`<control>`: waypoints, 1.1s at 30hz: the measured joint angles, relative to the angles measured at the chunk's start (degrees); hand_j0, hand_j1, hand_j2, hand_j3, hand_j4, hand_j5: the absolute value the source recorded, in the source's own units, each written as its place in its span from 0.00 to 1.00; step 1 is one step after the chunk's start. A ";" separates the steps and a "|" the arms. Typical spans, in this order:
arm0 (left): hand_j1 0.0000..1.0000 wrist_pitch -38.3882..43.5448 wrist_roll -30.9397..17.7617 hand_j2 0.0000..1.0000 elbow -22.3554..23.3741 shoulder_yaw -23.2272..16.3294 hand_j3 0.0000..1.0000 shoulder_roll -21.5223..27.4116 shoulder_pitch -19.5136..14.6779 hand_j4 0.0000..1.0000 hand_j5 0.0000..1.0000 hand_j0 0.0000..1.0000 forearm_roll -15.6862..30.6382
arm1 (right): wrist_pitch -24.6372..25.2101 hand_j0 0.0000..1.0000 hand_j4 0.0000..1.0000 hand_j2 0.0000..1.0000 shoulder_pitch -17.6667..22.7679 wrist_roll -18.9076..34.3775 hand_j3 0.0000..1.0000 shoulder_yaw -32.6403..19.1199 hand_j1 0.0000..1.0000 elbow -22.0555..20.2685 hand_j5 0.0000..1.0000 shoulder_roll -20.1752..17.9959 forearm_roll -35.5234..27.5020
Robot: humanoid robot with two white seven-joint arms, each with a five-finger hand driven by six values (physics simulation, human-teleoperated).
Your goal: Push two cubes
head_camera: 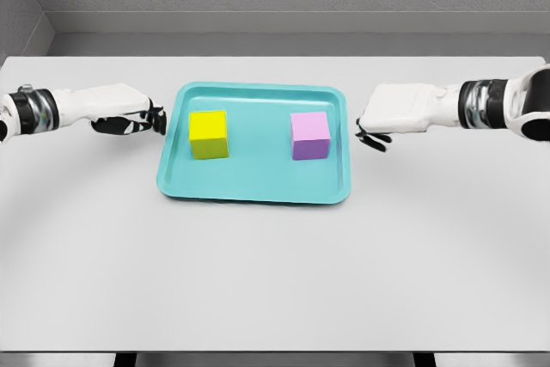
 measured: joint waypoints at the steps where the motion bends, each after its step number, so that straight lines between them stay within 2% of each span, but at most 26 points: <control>1: 0.38 0.00 0.00 0.38 0.03 -0.02 0.38 -0.59 -0.09 0.38 0.38 0.38 -0.03 | 0.00 0.01 0.01 0.01 -0.18 0.00 0.01 0.43 0.01 0.71 0.01 0.82 0.68; 9: 0.38 0.01 0.00 0.38 0.80 -0.09 0.38 -3.85 -0.44 0.38 0.38 0.38 -0.34 | 0.01 0.01 0.01 0.01 -1.67 0.00 0.01 2.23 0.01 4.86 0.01 4.91 3.21; 18: 0.38 0.00 0.00 0.38 5.43 -0.48 0.38 -4.74 -2.02 0.38 0.38 0.38 -1.23 | 0.00 0.01 0.01 0.01 -2.11 0.00 0.01 3.63 0.01 10.12 0.01 8.29 4.89; 25: 0.38 0.17 0.09 0.38 7.24 -0.49 0.38 -7.13 -2.72 0.38 0.38 0.38 -4.39 | 0.01 0.02 0.02 0.02 -3.34 0.00 0.02 4.71 0.02 14.53 0.02 10.79 5.12; 33: 0.37 0.34 0.46 0.37 7.95 -0.48 0.37 -8.47 -2.81 0.37 0.37 0.37 -6.71 | 0.01 0.02 0.02 0.02 -3.78 0.00 0.02 6.81 0.02 15.75 0.02 12.24 5.75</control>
